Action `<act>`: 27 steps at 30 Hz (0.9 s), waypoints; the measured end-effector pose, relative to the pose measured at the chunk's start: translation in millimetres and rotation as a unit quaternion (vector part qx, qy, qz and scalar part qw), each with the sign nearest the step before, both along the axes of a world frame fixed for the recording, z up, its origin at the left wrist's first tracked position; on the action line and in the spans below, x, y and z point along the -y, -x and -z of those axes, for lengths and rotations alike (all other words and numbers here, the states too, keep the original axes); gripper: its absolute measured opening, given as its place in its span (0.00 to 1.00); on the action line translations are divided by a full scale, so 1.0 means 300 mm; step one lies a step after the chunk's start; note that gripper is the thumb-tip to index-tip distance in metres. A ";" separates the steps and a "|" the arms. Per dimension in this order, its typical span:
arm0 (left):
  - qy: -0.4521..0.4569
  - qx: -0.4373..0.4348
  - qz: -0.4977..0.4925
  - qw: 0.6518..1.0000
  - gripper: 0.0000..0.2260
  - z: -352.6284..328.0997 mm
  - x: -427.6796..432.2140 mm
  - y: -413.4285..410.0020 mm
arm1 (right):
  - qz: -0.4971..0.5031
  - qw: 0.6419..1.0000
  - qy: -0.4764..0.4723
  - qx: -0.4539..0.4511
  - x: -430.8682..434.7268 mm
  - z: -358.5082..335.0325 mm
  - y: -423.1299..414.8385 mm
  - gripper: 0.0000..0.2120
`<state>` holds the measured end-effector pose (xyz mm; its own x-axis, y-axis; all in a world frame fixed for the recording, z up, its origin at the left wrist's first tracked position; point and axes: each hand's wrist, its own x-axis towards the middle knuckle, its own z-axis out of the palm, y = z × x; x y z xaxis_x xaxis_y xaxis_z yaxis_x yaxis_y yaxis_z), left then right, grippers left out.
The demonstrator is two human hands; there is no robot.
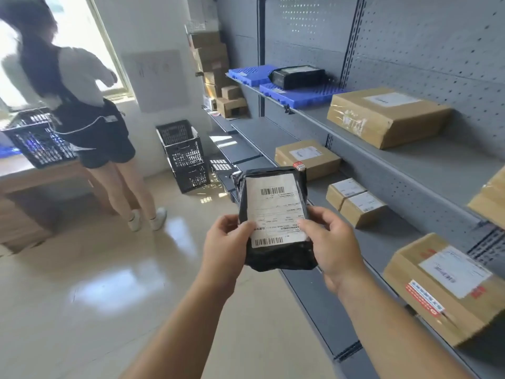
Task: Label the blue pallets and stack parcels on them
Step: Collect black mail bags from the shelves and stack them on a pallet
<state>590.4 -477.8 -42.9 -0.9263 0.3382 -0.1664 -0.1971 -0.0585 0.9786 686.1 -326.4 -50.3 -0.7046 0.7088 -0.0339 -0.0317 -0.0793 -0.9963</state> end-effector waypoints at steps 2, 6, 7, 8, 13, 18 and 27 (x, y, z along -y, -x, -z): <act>-0.004 -0.004 -0.015 1.000 0.07 -0.009 0.038 0.082 | -0.015 1.000 0.004 -0.004 0.028 -0.005 0.101 0.08; -0.006 0.011 -0.045 0.999 0.05 0.013 0.086 0.232 | -0.044 0.999 0.009 -0.005 0.054 0.004 0.283 0.09; -0.005 0.015 -0.050 0.999 0.05 0.021 0.092 0.269 | -0.052 0.999 0.012 -0.003 0.054 0.009 0.330 0.09; -0.004 0.019 -0.058 0.998 0.05 0.028 0.095 0.309 | -0.060 0.998 0.014 -0.002 0.053 0.014 0.379 0.09; 0.001 0.020 -0.097 0.995 0.05 0.046 0.063 0.527 | -0.102 0.995 0.021 0.002 0.006 0.037 0.636 0.09; 0.007 0.018 -0.141 0.990 0.04 0.042 -0.026 0.755 | -0.145 0.989 0.030 0.001 -0.099 0.032 0.914 0.09; 0.012 -0.014 -0.218 0.976 0.08 -0.025 -0.143 1.138 | -0.235 0.971 0.035 -0.011 -0.241 -0.049 1.400 0.08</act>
<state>248.9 -435.0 -35.3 -0.9853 -0.0935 -0.1427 -0.1324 -0.1084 0.9853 266.0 -254.1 -35.7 -0.9512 0.3043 -0.0512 0.0027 -0.1577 -0.9875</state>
